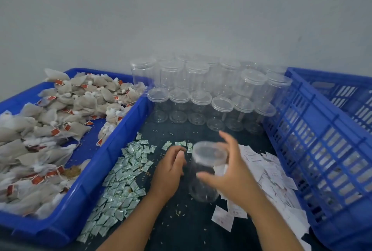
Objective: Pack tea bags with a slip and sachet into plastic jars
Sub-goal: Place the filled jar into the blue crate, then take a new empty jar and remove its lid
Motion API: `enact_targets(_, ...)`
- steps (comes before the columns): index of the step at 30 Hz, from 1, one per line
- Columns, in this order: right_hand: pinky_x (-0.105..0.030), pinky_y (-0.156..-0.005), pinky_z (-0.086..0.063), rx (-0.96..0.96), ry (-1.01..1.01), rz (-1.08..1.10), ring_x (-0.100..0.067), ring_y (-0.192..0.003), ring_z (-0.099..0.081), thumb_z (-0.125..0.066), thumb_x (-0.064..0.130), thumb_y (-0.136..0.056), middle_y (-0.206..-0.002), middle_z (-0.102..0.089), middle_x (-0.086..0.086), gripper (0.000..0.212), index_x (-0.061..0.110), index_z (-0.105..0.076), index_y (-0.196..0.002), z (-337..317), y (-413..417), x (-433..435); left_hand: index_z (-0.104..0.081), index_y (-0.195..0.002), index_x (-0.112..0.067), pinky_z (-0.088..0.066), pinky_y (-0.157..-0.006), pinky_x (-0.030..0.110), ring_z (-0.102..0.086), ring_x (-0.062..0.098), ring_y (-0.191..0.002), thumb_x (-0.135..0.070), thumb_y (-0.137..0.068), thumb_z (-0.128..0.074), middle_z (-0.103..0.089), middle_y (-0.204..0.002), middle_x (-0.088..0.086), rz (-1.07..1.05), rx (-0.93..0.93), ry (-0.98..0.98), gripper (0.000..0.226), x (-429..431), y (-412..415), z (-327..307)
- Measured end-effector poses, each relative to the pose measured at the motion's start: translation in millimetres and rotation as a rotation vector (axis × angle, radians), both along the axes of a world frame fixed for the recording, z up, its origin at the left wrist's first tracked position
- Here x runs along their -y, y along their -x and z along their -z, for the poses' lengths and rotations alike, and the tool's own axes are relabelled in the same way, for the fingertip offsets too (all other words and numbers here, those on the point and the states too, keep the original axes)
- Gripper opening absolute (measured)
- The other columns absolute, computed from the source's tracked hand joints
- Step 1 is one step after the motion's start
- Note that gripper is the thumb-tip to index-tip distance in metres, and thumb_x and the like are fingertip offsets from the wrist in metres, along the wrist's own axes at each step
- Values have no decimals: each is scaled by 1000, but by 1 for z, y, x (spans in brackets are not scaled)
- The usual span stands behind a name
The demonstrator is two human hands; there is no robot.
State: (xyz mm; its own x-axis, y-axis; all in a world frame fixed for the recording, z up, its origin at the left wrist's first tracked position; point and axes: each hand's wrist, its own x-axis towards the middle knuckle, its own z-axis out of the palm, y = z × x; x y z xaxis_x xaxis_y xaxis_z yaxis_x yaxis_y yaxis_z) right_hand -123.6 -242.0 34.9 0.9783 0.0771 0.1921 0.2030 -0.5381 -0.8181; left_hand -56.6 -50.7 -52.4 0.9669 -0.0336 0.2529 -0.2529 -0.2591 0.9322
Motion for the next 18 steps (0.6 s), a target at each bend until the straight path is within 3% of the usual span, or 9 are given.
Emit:
enact_targets(3, -8, -101, -39, 14, -90, 29, 20, -132, -44, -88, 58, -63, -135, -42, 52, 118, 74, -10, -149, 36, 17, -11, -39, -145, -57, -52, -83, 20, -67, 9, -100, -61, -92, -44, -63, -123, -15, 88, 57, 11, 54, -3, 5, -2)
enact_targets(5, -1, -99, -39, 30, -163, 62, 20, -133, -44, -90, 55, -63, -138, -42, 51, 121, 70, -10, -152, 51, 22, -17, -31, -154, -52, -50, -88, 14, -66, 12, -110, -59, -91, -46, -56, -137, -13, 132, 72, 26, 65, -3, 9, -4)
enact_targets(8, -4, -102, -42, 18, -241, 87, 19, -132, -47, -99, 52, -60, -139, -46, 48, 114, 72, -23, -143, 75, 30, -25, -34, -155, -44, -52, -94, 22, -65, 15, -117, -53, -91, -49, -55, -143, -9, 177, 102, 65, 66, 0, 16, -6)
enact_targets(12, -13, -95, -52, 49, -237, 153, 8, -125, -61, -101, 47, -62, -137, -59, 35, 102, 68, -35, -137, 90, 30, -29, -37, -157, -35, -51, -105, 34, -58, 17, -131, -47, -94, -61, -51, -149, -8, 200, 209, 22, 69, 2, 26, -27)
enact_targets(14, -19, -93, -56, 70, -236, 106, -1, -122, -67, -100, 38, -69, -136, -65, 24, 97, 54, -42, -145, 92, 25, -26, -41, -155, -37, -47, -109, 30, -51, 14, -139, -57, -90, -71, -46, -152, -14, 259, 343, -168, 74, 2, 26, -53)
enact_targets(16, -21, -84, -58, 84, -196, 81, -7, -110, -72, -97, 33, -74, -128, -69, 18, 86, 45, -48, -143, 92, 22, -25, -50, -146, -46, -42, -110, 27, -44, 3, -142, -70, -84, -71, -43, -152, -24, 393, 438, -493, 70, 5, 24, -80)
enact_targets(18, -17, -81, -57, 98, -169, 100, -3, -108, -72, -95, 38, -75, -124, -67, 23, 80, 48, -47, -138, 90, 24, -27, -60, -134, -48, -41, -105, 25, -48, -4, -128, -80, -82, -64, -50, -141, -27, 484, 527, -794, 61, 14, 24, -95)
